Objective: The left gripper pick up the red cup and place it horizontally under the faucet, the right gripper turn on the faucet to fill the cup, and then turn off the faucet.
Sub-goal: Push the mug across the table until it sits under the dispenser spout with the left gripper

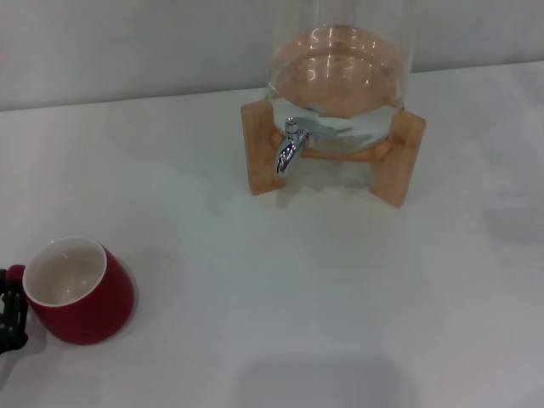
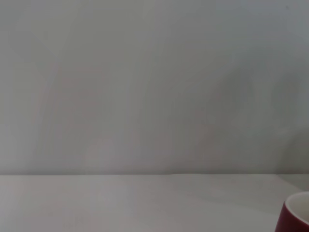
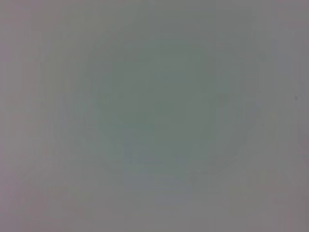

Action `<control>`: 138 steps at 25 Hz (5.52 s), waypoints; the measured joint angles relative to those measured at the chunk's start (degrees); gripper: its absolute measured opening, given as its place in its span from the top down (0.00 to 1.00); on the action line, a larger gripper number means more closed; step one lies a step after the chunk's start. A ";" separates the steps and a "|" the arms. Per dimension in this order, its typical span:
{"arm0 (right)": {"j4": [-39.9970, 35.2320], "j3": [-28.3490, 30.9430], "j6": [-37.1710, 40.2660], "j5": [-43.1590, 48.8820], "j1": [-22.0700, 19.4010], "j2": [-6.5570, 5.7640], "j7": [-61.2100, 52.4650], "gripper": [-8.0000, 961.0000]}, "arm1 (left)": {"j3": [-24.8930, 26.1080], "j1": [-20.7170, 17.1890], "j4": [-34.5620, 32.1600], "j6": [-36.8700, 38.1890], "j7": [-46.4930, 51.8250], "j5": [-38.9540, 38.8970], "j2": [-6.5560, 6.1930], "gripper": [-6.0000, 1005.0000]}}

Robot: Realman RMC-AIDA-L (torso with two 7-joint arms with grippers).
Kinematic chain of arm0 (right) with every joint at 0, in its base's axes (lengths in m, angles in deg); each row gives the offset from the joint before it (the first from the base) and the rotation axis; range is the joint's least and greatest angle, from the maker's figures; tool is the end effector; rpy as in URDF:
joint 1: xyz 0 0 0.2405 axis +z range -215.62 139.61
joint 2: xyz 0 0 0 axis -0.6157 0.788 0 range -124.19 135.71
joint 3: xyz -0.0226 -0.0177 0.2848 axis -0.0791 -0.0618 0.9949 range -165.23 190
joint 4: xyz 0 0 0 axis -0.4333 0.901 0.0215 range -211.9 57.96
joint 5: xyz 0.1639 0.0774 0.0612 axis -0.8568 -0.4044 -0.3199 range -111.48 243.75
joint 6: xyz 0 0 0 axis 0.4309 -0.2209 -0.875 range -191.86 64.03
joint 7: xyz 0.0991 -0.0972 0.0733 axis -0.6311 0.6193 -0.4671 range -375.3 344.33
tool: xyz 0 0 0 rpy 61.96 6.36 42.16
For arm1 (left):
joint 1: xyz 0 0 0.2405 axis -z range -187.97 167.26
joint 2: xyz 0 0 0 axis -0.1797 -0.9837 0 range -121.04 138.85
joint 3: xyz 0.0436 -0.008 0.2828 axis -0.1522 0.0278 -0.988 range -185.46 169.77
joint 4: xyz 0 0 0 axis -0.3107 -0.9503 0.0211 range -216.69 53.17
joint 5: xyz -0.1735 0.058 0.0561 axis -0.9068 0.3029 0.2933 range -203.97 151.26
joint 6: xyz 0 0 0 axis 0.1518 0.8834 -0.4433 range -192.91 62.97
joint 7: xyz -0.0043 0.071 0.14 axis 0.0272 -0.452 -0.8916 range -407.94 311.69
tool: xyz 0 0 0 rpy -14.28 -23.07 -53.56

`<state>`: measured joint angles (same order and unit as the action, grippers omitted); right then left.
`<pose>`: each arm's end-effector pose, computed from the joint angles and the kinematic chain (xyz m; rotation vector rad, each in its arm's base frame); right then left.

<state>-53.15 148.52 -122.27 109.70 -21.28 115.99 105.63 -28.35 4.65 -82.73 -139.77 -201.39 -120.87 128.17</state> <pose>0.4147 0.3379 0.1433 -1.3442 0.8238 0.9045 -0.3809 0.2543 -0.0462 -1.8618 -0.7312 -0.6960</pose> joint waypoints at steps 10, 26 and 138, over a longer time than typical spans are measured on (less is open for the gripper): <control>0.00 0.00 -0.63 0.01 -0.22 -0.01 0.00 0.34 | -0.05 0.60 -0.43 -2.84 0.82 0.17 -0.09 0.84; -0.01 0.00 -0.74 0.03 -0.27 0.56 0.00 0.34 | -0.23 5.30 -5.50 1.41 11.39 3.25 -0.18 0.84; -0.42 0.01 -0.65 -0.51 0.89 2.26 2.10 0.34 | -3.83 34.46 4.82 22.35 8.82 19.62 0.52 0.84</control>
<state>-53.57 148.53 -122.91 109.19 -20.39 118.25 107.73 -32.19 39.11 -77.91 -117.42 -192.58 -101.24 128.69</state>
